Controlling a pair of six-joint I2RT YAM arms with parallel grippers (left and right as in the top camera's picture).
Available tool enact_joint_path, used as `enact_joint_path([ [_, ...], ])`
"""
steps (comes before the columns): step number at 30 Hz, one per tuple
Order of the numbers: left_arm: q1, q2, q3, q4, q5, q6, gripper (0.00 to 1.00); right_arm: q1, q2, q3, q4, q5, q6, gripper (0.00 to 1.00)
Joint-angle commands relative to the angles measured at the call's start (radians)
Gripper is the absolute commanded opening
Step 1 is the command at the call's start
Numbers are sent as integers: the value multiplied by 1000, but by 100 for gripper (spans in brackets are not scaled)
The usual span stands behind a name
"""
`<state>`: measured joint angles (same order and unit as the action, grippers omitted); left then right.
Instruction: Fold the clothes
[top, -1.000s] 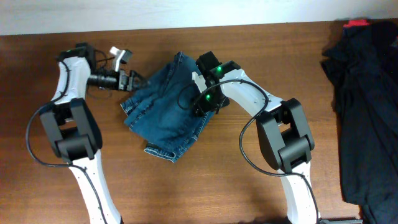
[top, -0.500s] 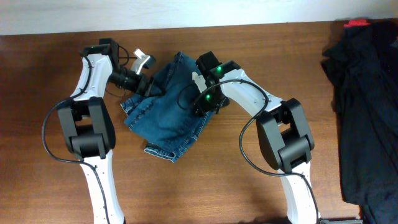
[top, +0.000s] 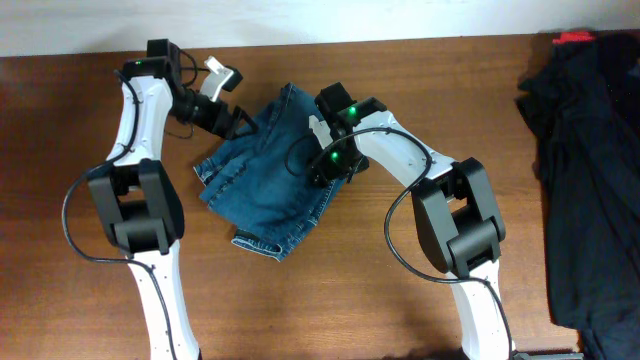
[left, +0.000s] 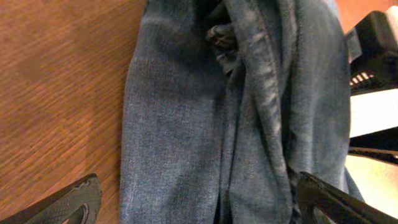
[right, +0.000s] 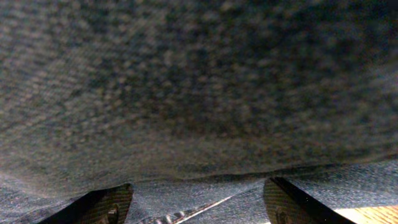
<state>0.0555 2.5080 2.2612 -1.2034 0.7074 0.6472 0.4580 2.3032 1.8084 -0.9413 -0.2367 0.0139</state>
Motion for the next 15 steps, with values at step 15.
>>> enact_joint_path([
  [15, -70, 125, 10, -203, 143, 89, 99, -1, 67, -21, -22, 2, 3, 74],
])
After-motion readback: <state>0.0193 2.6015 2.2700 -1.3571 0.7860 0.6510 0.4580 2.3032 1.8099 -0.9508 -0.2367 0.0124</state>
